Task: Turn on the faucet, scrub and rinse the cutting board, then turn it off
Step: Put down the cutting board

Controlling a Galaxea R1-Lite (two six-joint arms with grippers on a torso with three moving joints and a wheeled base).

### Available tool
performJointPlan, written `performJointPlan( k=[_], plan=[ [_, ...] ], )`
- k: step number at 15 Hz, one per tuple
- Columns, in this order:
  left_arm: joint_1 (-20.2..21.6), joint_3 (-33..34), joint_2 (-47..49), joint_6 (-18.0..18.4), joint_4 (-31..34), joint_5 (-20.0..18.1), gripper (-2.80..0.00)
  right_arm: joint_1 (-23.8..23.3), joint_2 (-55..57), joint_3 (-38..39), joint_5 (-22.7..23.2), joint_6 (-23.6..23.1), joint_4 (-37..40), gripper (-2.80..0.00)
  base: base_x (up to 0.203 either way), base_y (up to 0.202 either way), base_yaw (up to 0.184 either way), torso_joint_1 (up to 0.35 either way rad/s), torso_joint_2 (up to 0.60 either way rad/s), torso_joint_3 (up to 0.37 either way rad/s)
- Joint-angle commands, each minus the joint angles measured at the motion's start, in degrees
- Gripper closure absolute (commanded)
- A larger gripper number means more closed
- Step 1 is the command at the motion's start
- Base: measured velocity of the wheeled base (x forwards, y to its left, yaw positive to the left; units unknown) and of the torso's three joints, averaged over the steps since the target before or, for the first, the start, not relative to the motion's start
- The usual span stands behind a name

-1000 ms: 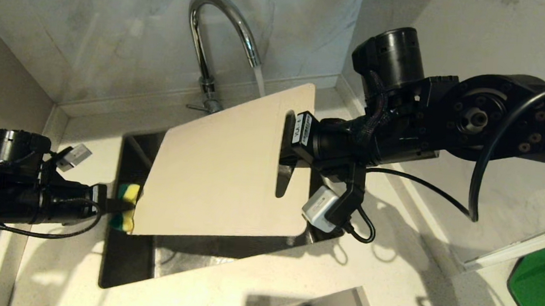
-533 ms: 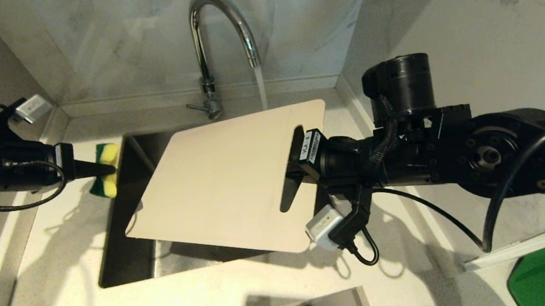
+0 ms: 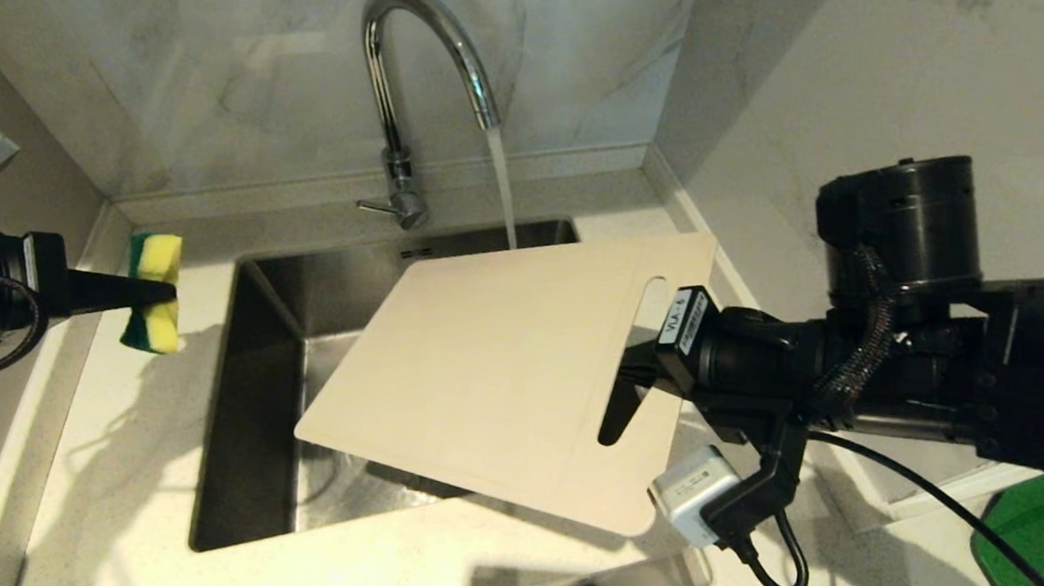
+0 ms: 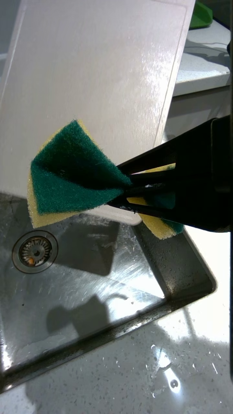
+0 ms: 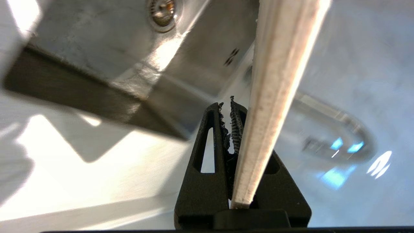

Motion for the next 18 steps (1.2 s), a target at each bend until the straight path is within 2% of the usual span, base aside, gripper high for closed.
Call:
performJointPlan(
  k=[1,5,10,12,15,18],
  plan=[
    [0.0,0.02,-1.18,-0.11,0.11,-0.16,0.0,-1.91,-6.47,6.62,-0.13,2.48,-3.19,0.0,0.0,0.0,0.0,0.0,0.0,0.0],
    [-0.09,0.08,-1.43,-0.11,0.2,-0.25,0.0,-3.31,-13.75,12.08,-1.58,5.46,-4.14,0.0,0.0,0.0,0.0,0.0,0.0,0.0],
    [-0.27,0.28,-1.43,-0.02,1.25,-0.42,0.0,-3.62,-24.94,20.89,-4.66,11.62,-3.93,0.0,0.0,0.0,0.0,0.0,0.0,0.0],
    [-0.36,0.11,-1.33,0.0,1.34,-0.42,0.0,-3.77,-28.7,23.56,-5.03,12.48,-3.48,0.0,0.0,0.0,0.0,0.0,0.0,0.0],
    [-0.36,0.02,-0.99,0.68,1.42,-0.41,0.0,-3.79,-33.92,25.58,-6.95,12.76,0.14,0.0,0.0,0.0,0.0,0.0,0.0,0.0],
    [-0.99,0.02,-0.81,0.68,1.43,-0.43,0.0,-3.79,-37.75,27.86,-9.1,15.54,3.79,0.0,0.0,0.0,0.0,0.0,0.0,0.0]
  ],
)
